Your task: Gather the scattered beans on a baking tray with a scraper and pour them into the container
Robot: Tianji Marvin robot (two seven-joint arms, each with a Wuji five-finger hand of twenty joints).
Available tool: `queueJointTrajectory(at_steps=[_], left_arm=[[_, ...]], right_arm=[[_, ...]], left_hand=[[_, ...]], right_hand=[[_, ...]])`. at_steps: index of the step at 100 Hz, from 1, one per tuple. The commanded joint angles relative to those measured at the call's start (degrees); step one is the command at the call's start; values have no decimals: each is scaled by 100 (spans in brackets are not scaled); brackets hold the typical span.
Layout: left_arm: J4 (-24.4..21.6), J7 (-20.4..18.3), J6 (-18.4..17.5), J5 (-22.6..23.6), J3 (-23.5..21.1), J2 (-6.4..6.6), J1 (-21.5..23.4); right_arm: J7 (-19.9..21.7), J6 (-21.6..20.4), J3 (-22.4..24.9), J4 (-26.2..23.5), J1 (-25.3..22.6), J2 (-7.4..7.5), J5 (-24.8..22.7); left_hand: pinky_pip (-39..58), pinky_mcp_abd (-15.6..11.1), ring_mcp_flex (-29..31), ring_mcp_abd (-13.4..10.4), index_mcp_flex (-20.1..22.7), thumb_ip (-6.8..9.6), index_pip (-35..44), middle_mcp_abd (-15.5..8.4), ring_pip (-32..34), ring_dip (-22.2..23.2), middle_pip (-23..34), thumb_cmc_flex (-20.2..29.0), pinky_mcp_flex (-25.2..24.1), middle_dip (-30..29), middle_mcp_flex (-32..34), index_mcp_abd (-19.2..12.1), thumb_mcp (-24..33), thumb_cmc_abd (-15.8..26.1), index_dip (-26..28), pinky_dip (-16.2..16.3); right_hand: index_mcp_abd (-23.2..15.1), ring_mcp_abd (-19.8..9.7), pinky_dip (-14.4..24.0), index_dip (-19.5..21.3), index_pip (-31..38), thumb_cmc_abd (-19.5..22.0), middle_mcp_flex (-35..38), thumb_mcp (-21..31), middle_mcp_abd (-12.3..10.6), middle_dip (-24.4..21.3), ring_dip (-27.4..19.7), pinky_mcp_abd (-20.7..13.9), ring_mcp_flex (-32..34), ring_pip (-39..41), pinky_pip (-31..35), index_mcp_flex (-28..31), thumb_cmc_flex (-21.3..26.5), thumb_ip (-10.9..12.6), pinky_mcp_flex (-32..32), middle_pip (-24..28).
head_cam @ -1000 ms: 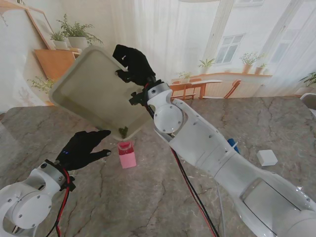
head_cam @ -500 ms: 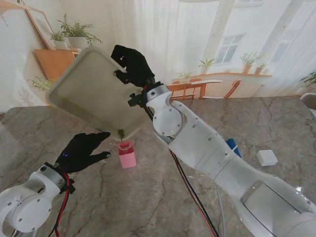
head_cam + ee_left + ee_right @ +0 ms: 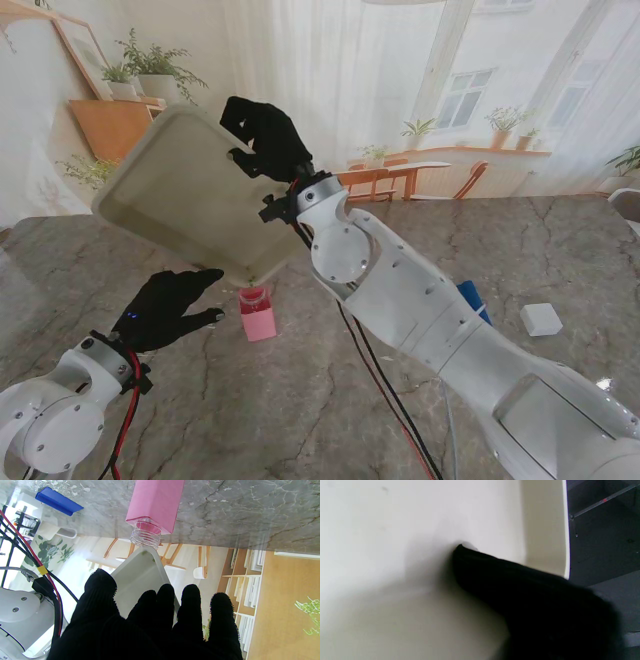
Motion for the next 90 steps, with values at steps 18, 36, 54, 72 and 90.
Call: queueJointTrajectory(at_steps=[18,36,54,72,90], left_arm=[[-2,13,5,-7,21,-17,16],[-7,-5,16,-4,15,-15,17],[-28,39,-9,33,-7,-20,39],[-37,138,-31,85,-16,-31,43],[-12,365,-62,230,-26,-51,34]], right_arm=[[-124,-157,-2,25,49,-34,-114],[-144,-199,-16,63,57,-53,-112],[-264,-45,19,11,48,-68,-136],[-308,366,116,-41,37,-100,116],[-425,884,235,-92,36,-151,367]], left_hand=[[-78,99,76,33,43,12,6,-85,60,-31,-33,97,-24,48,-12,1,-70,245,-29,174],[-73,106,82,46,49,12,8,-79,63,-31,-36,92,-22,47,-19,-5,-70,246,-28,174],[-73,113,73,35,45,13,6,-89,59,-32,-33,99,-27,48,-12,-4,-65,250,-29,173],[-73,107,35,21,27,12,1,-79,44,-39,-39,99,-32,47,-34,-1,-68,257,-29,172],[-95,98,-107,-7,-74,12,-31,-69,-9,-64,-53,105,-84,45,-106,11,-66,305,-35,161]], right_hand=[[-93,-420,201,145,194,194,281,889,-895,294,208,-469,231,442,953,-1,891,216,468,493],[-97,-428,205,146,193,204,284,879,-892,283,192,-487,241,435,962,-3,890,231,470,498],[-89,-425,207,148,192,210,266,876,-882,280,190,-490,236,437,960,-9,894,231,467,503],[-72,-431,196,151,188,233,243,852,-881,270,182,-508,215,431,946,-30,903,230,464,521],[-71,-447,199,156,184,252,226,840,-888,257,175,-528,206,437,943,-51,902,236,462,534]])
